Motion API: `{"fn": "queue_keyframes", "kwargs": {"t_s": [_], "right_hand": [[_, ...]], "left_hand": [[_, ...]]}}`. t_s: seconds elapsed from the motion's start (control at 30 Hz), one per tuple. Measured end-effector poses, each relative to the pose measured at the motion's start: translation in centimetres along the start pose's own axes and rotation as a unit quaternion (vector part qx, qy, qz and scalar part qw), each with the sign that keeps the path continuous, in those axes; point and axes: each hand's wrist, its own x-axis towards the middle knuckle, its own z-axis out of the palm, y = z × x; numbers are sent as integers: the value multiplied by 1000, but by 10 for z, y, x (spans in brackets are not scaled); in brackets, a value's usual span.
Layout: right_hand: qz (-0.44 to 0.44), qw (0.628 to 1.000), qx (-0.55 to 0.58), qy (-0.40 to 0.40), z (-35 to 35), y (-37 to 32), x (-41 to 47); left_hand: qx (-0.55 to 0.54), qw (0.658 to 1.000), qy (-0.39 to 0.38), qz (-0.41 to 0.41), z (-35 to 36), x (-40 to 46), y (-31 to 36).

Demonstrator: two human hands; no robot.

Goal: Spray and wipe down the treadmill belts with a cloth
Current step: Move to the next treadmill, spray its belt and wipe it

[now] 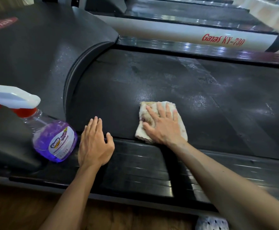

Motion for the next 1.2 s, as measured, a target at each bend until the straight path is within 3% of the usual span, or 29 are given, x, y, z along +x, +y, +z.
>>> {"fn": "queue_keyframes", "kwargs": {"t_s": [0.2,0.33,0.6,0.77,1.0,1.2], "right_hand": [[-64,997,41,-2,7,-60,16],[-78,996,35,-4,3,-33,8],[-3,1000,14,-7,-6,48,-16],[13,1000,-9,11,0,29,-10],[-46,998,33,13,10,-43,15],[-66,997,35,4,2,-6,1]], "left_hand": [[12,1000,-21,-14,-4,1,1],[16,999,-29,-15,-6,1,2],[26,999,-36,-15,-5,2,1],[34,999,-33,-16,-2,3,2],[34,999,-37,-15,-2,4,0],[29,998,-48,-17,-4,4,0]]}}
